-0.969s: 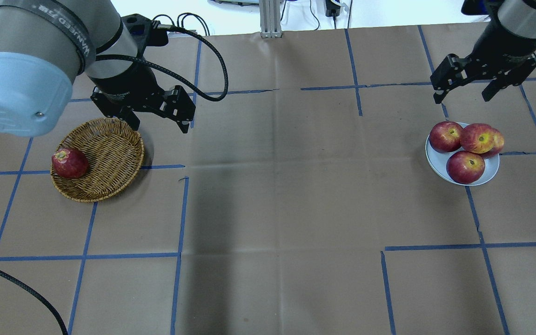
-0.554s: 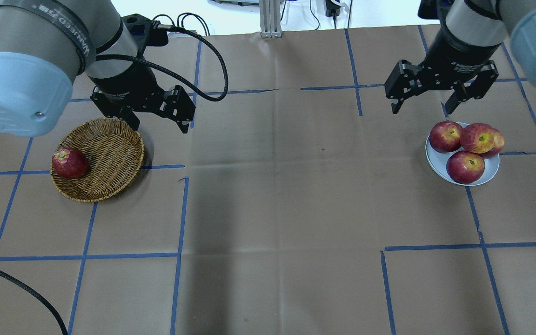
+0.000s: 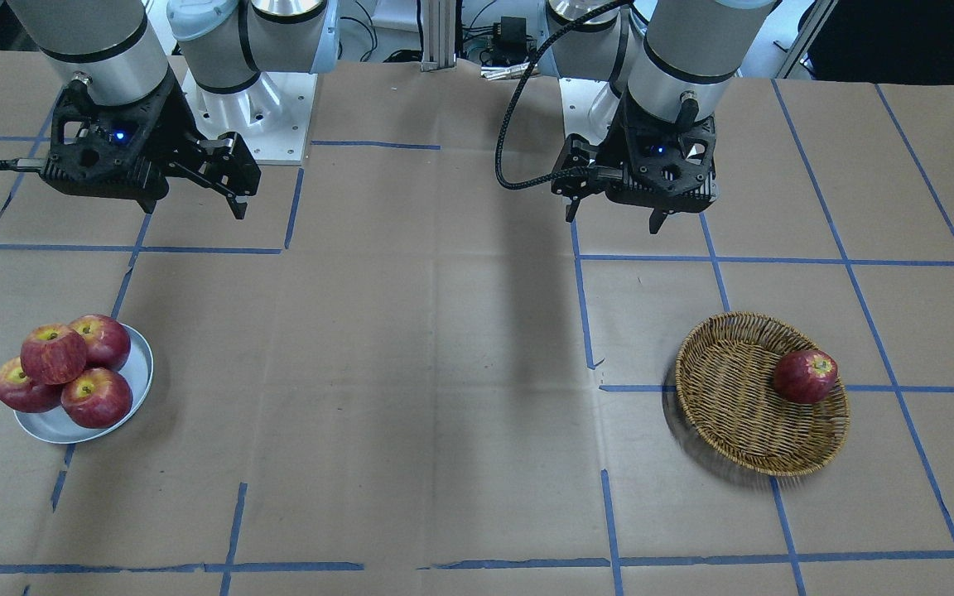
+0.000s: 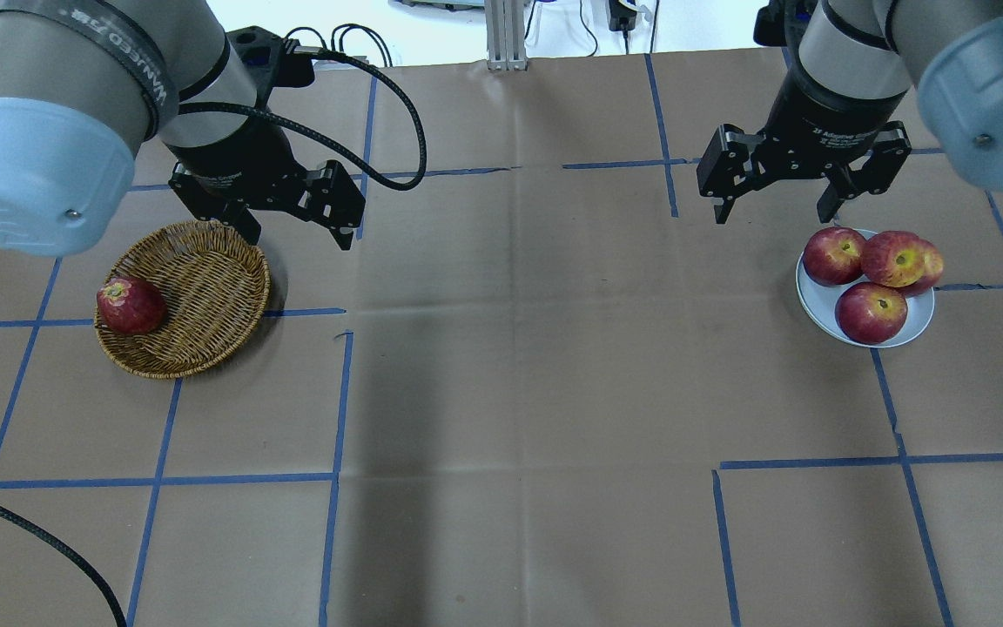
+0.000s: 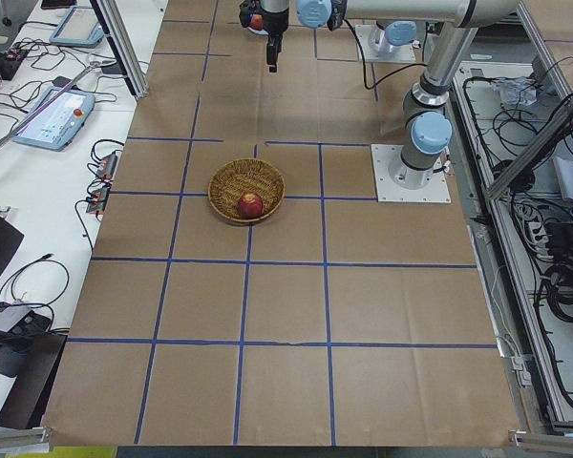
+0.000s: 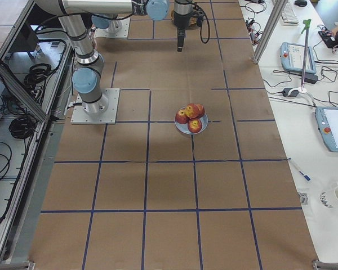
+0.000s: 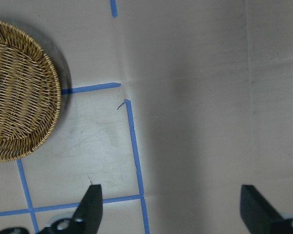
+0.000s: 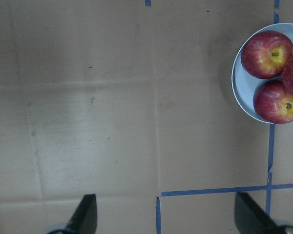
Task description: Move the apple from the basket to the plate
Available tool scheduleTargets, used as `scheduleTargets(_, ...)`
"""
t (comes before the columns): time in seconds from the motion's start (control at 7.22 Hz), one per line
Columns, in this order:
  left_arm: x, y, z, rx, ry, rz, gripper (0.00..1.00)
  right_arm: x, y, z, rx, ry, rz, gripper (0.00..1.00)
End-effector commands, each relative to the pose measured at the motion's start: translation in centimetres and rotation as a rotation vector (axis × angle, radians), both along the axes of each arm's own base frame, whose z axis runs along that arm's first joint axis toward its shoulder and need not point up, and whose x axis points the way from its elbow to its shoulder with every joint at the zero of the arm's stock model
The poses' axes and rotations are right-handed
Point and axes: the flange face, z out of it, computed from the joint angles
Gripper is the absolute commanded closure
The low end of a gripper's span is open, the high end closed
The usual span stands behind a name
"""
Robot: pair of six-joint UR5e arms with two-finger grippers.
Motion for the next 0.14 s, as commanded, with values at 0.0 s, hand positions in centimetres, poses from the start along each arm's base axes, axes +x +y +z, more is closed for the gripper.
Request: scheduleTargets(0.0, 0.02, 0.42, -0.39, 0.006, 0.001, 0.002, 0.01, 0.01, -0.08, -0.10, 0.001, 0.002, 0.001, 0.00)
